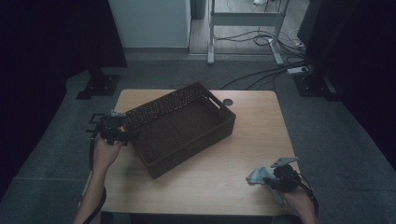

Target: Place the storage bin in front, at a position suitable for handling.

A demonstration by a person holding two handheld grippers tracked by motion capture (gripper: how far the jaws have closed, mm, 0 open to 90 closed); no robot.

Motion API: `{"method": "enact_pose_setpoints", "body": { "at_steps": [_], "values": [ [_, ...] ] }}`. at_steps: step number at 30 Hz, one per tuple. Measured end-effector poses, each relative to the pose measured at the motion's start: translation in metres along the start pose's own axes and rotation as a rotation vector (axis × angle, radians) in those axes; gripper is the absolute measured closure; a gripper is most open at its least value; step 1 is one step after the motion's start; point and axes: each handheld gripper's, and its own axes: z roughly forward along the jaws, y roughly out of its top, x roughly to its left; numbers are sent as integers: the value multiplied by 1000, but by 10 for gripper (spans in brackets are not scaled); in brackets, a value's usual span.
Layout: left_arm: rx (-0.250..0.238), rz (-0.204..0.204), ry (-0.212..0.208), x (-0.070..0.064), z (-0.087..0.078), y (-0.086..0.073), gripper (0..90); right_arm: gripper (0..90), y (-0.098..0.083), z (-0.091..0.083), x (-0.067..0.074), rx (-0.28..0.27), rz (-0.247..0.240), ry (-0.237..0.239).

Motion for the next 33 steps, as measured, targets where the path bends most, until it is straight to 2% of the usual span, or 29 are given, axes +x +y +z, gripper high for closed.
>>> {"method": "enact_pose_setpoints", "body": {
  "at_steps": [3,6,7,9,12,15,17,25,33],
  "values": [
    [20,-27,13,5,9,0,108,648,0,0,0,-1,0,1],
    [46,-27,15,4,16,-3,245,646,0,0,0,-2,0,1],
    [51,-17,39,2,17,-4,314,646,0,0,0,-3,0,-1],
    [37,-33,34,0,17,-6,393,646,0,0,1,-3,-2,-1],
    [41,-23,71,-6,15,-6,456,648,0,0,1,-4,-4,-1],
    [65,-4,100,-12,13,-5,473,660,0,-1,2,-7,-3,-2],
    [70,-6,106,-15,11,-6,474,670,1,-1,2,-8,-4,1],
    [65,-37,120,-32,1,-20,473,748,3,-3,5,-24,-1,3],
    [66,-65,139,-53,-12,-35,458,753,8,-10,12,-68,-21,11]
  ]
}}
